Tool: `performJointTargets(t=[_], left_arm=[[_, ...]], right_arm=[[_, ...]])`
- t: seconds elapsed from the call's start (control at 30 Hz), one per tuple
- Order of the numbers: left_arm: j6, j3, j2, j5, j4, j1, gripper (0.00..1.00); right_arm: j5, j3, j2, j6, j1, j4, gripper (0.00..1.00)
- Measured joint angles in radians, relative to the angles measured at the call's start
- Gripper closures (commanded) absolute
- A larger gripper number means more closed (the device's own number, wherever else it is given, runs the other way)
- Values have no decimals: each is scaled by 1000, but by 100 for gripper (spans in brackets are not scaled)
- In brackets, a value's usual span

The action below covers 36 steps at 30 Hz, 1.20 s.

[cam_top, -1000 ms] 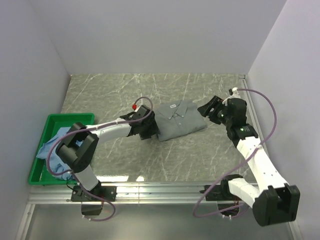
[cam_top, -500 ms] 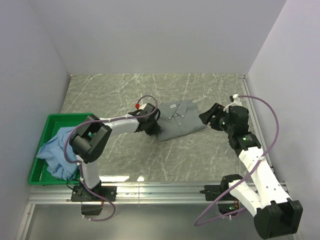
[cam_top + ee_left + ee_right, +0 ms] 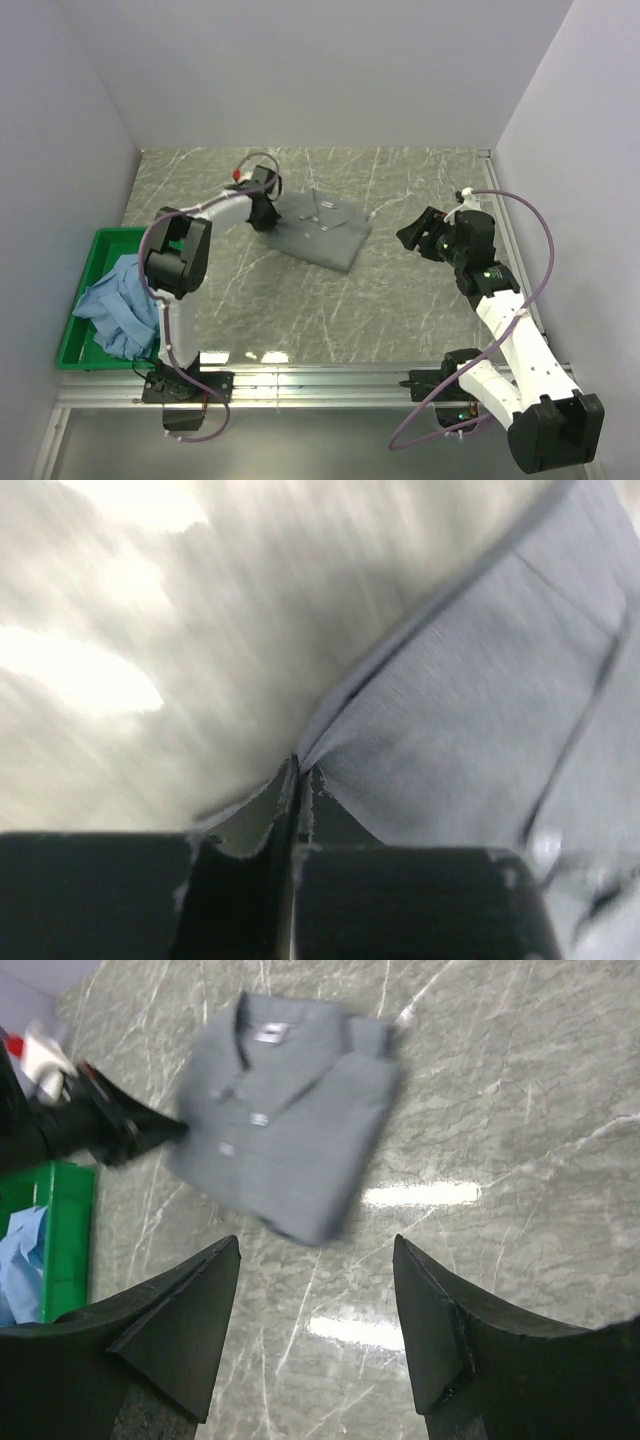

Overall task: Fold and stack the long sleeve shirts
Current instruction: Neatly place the folded shirt to the corner

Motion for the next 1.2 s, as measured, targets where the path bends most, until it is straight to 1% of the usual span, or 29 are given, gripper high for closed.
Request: performJointTargets(t=[0.07,0.1,0.17,0.23,0.27,0.3,0.37,0.4,0.47,0.57,0.7,0.77,0.83,1.0,1.17,1.2], left_arm=[[78,76,48,-51,-26,56,82],[121,117,73,-82,-50,91,77],[180,167,103,-129,-78,141,70],[220,204,121,-158,-112,187,58],[225,213,123,-166,-124,204,53],[230,218,124,-172,-134,224,43],[226,211,108,-172,-143,255,35],[214,188,86,-167,-137,263,32],[170,118,21,-153,-116,265,31],[69,-50,-168,-101,-85,254,30],[-114,-313,-466,-25,76,231,30],[-190,-400,-538,-2,159,209,29],[-257,-450,-541,8,227,169,28],[-361,-517,-455,11,350,73,30],[-452,-580,-406,7,446,51,33],[-462,-584,-396,4,460,51,34]], right_arm=[[-2,0,6,-2,0,0,30],[-4,0,10,-4,0,0,31],[-7,0,16,-5,0,0,31],[-12,0,21,-6,0,0,31],[-15,0,23,-7,0,0,31],[-19,0,24,-8,0,0,31],[-26,0,25,-8,0,0,31],[-27,0,25,-8,0,0,31],[-30,0,25,-8,3,0,31],[-37,0,24,-8,8,0,31],[-48,0,13,-8,25,0,31],[-50,0,2,-8,36,0,31],[-52,0,-10,-8,45,0,31],[-55,0,-38,-9,60,0,31],[-55,0,-55,-15,68,-1,31],[-55,0,-59,-16,68,-1,31]])
